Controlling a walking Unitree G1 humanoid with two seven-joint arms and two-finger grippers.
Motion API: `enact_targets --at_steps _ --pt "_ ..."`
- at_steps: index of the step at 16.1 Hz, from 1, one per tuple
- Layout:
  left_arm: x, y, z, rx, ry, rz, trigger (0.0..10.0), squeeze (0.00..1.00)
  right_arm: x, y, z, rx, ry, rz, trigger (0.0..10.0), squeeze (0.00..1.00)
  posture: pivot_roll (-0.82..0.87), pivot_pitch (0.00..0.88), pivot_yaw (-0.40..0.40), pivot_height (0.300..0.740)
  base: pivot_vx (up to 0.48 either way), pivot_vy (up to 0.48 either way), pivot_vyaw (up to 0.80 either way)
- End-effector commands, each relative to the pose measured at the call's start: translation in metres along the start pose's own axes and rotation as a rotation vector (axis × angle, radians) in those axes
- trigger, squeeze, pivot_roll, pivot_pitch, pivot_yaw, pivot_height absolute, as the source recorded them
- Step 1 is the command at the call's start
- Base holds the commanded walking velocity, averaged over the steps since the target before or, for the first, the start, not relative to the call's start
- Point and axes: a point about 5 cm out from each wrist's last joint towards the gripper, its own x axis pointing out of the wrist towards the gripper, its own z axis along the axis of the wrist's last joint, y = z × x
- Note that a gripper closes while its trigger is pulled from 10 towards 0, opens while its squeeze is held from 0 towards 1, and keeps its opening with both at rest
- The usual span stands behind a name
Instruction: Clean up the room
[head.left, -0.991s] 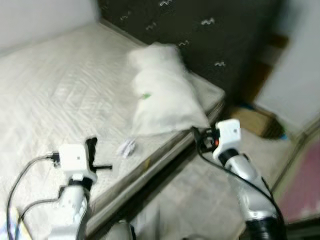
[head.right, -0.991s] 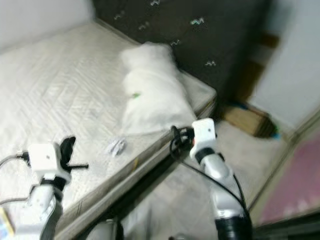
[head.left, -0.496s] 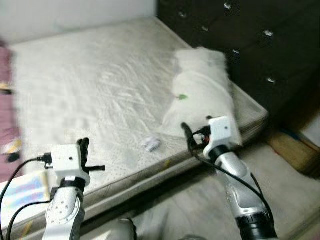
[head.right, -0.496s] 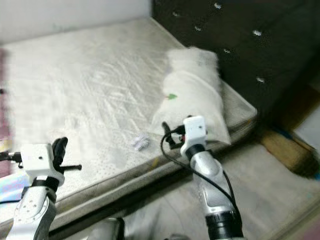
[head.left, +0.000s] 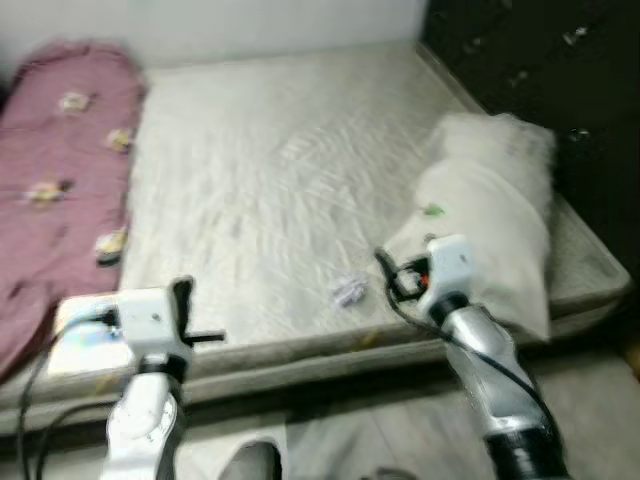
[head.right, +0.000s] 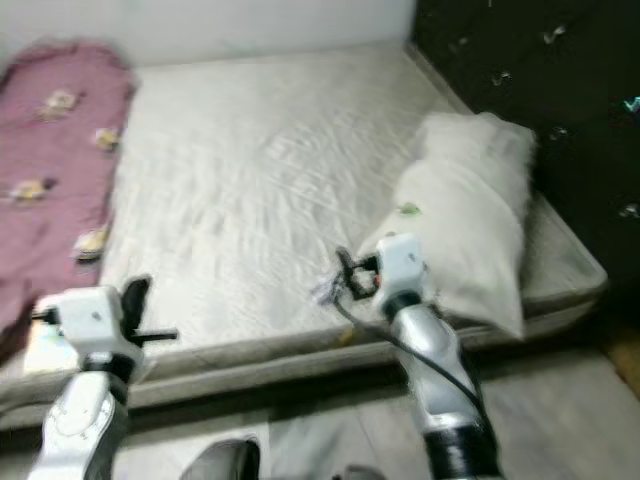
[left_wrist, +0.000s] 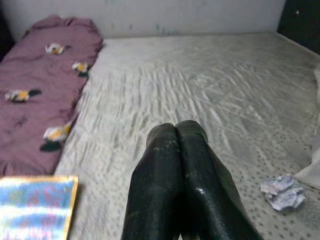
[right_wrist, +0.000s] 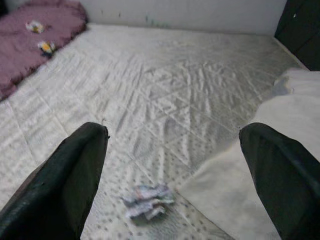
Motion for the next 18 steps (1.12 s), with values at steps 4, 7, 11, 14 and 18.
enact_targets --at_steps 4,7,11,14,18 --pt "0.0025 0.0078 0.0038 0.015 -0.013 0.003 10.0 0.00 0.0104 0.0030 0.0099 0.005 -0.043 -0.005 10.0 0.00 -0.02 0.060 -0.017 0.740 0.000 0.000 0.40" --pt "0.0042 0.0043 0.0068 0.007 -0.031 -0.022 10.0 0.00 0.0097 -0.0005 0.0072 0.022 -0.035 -0.023 10.0 0.00 -0.02 0.056 -0.018 0.740 0.000 0.000 0.00" --pt "0.0050 0.0041 0.0065 0.007 -0.030 -0.024 10.0 0.00 0.0099 0.0022 0.0036 0.037 -0.023 -0.034 10.0 0.00 -0.01 0.049 -0.021 0.740 0.000 0.000 -0.20" --pt "0.0054 0.0048 0.0051 0.010 -0.024 -0.017 10.0 0.00 0.0094 0.0017 0.0003 0.045 -0.013 -0.042 10.0 0.00 -0.01 0.044 -0.021 0.740 0.000 0.000 -0.80" --pt "0.0062 0.0028 0.0076 0.000 -0.036 -0.041 10.0 0.00 0.0121 0.0020 0.0029 0.041 -0.026 -0.045 10.0 0.00 -0.01 0.051 -0.011 0.740 0.000 0.000 0.00"
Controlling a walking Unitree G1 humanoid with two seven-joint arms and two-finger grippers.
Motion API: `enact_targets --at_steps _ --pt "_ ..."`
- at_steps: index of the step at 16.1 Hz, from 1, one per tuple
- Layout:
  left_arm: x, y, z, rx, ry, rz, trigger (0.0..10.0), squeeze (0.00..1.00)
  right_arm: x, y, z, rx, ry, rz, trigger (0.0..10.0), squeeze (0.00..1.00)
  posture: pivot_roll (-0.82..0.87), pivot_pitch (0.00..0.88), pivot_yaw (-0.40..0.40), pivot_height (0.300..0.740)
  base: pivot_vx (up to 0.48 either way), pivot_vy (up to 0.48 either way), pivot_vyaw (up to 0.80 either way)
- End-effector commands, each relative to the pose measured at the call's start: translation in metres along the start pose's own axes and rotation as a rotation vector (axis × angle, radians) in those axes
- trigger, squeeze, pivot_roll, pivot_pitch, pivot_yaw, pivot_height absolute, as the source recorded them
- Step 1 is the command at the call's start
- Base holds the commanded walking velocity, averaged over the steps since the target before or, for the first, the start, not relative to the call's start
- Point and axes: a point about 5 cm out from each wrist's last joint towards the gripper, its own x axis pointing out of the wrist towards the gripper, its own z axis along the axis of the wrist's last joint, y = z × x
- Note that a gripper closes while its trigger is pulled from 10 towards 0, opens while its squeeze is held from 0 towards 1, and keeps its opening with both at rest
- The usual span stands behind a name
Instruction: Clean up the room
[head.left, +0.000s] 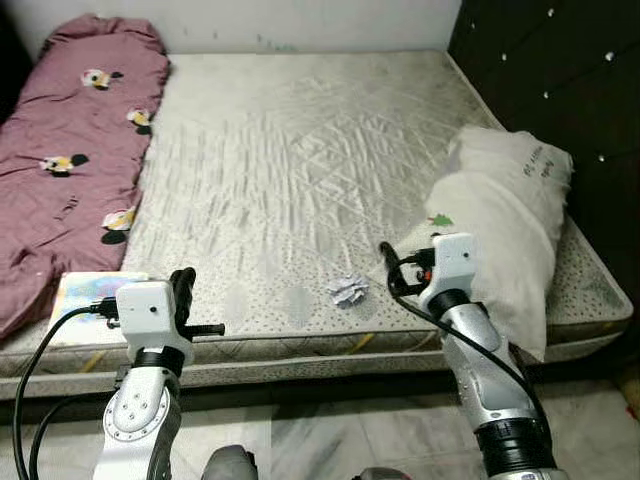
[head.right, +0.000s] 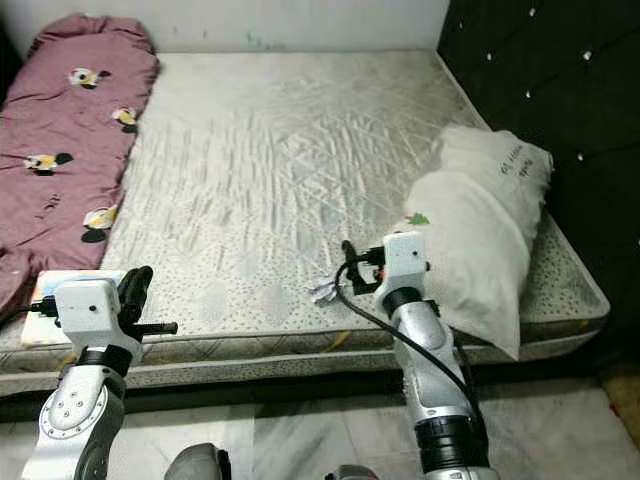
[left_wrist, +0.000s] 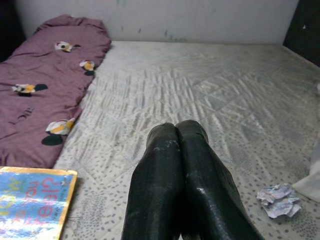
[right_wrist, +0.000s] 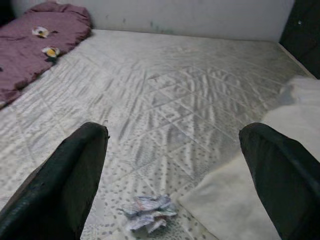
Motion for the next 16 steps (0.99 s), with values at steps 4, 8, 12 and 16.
enact_targets --at_steps 4,8,12,16 --pt "-0.0013 -0.0021 0.0015 -0.015 -0.014 -0.029 10.0 0.00 0.0029 -0.0019 0.0008 -0.009 -0.004 -0.017 10.0 0.00 -0.01 0.052 -0.011 0.740 0.203 0.000 0.00" --pt "-0.0018 -0.0025 0.0010 -0.017 -0.011 -0.029 10.0 0.00 0.0025 -0.0029 0.0002 -0.010 -0.001 -0.022 10.0 0.00 -0.01 0.055 -0.013 0.740 0.285 0.000 0.00" --pt "-0.0012 -0.0030 0.0009 -0.020 -0.011 -0.032 10.0 0.00 0.0029 -0.0036 0.0003 -0.016 -0.002 -0.025 10.0 0.00 -0.01 0.056 -0.014 0.740 0.274 0.000 0.00" --pt "-0.0007 -0.0028 -0.0003 -0.021 -0.002 -0.020 10.0 0.00 0.0030 -0.0046 0.0002 -0.020 -0.002 -0.031 10.0 0.00 -0.01 0.058 -0.016 0.740 0.065 0.000 0.00"
